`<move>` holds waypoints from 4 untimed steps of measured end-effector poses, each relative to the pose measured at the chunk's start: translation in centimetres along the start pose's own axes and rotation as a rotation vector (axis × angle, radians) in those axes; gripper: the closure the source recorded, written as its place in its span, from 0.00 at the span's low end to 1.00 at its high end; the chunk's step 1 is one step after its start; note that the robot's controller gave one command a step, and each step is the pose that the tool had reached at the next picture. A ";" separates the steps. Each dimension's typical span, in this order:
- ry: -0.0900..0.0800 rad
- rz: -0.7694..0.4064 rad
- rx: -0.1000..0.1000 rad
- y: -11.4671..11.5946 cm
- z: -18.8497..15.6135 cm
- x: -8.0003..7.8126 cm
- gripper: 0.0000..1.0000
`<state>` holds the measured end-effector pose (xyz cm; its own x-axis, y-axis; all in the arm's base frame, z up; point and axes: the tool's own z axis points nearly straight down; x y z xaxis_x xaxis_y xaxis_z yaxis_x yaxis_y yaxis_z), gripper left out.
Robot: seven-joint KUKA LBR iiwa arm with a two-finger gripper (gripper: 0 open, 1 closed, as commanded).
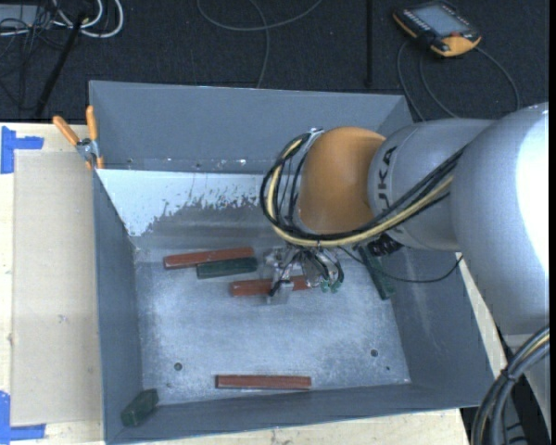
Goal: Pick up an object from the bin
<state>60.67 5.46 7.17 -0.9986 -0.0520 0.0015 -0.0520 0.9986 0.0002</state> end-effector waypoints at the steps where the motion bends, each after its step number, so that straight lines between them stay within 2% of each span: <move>1: -0.002 -0.054 0.000 3.5 -9.2 0.3 1.00; 2: -0.002 -0.055 0.000 3.6 -9.2 0.3 1.00; 3: 0.005 -0.168 -0.001 2.2 -10.8 1.2 1.00; 4: -0.010 -0.131 -0.002 7.8 -24.4 4.4 0.00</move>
Offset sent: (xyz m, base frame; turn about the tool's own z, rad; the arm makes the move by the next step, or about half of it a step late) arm 0.0000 0.0000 0.0000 0.0000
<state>55.89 13.05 31.62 -0.9833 -0.1818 -0.0084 -0.1818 0.9833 0.0014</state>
